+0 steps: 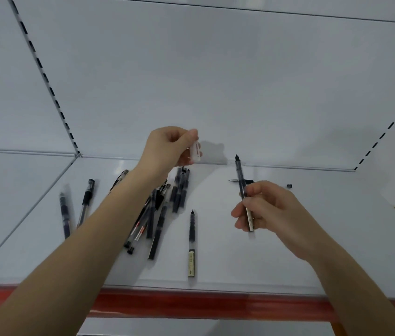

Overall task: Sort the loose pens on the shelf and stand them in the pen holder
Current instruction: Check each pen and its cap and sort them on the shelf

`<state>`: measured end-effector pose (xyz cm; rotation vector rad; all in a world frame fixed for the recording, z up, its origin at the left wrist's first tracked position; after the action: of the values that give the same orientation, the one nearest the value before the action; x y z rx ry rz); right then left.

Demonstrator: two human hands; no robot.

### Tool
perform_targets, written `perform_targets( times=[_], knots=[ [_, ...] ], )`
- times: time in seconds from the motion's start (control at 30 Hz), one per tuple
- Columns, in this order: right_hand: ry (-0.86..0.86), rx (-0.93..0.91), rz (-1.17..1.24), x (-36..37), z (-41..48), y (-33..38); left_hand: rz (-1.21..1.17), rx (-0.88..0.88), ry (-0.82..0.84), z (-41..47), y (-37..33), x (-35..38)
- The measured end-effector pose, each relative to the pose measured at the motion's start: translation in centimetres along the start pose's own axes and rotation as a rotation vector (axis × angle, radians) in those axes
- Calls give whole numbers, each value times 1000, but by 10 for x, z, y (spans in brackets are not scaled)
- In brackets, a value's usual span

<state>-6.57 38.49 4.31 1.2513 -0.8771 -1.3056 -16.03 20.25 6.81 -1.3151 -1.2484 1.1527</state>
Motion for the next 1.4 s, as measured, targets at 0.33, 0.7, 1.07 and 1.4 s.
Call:
perform_targets(
  times=[0.33,0.7,1.07,1.4],
  knots=[
    [45,-77,62,18,-10,19,-209,-38,47,-48,-3,0],
    [-47,-178,15,26,-18,26,-399,-172,106,-70,6,-6],
    [-96,-184,-63,28,-21,25,-434,-202,188,-81,19,-13],
    [-33,-249,-211,37,-27,28,-449,-99,162,-83,17,-19]
  ],
)
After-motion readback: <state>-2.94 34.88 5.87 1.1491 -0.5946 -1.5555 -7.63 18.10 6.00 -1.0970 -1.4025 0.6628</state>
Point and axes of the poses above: each hand's wrist, its own z-axis towards the middle knuckle, its own x-axis out of the palm, y = z × x, the point moved 3 cm from there along z, towards the middle knuckle, and after that the axes turned 14 degrees about -x, right-handed, at the moved point
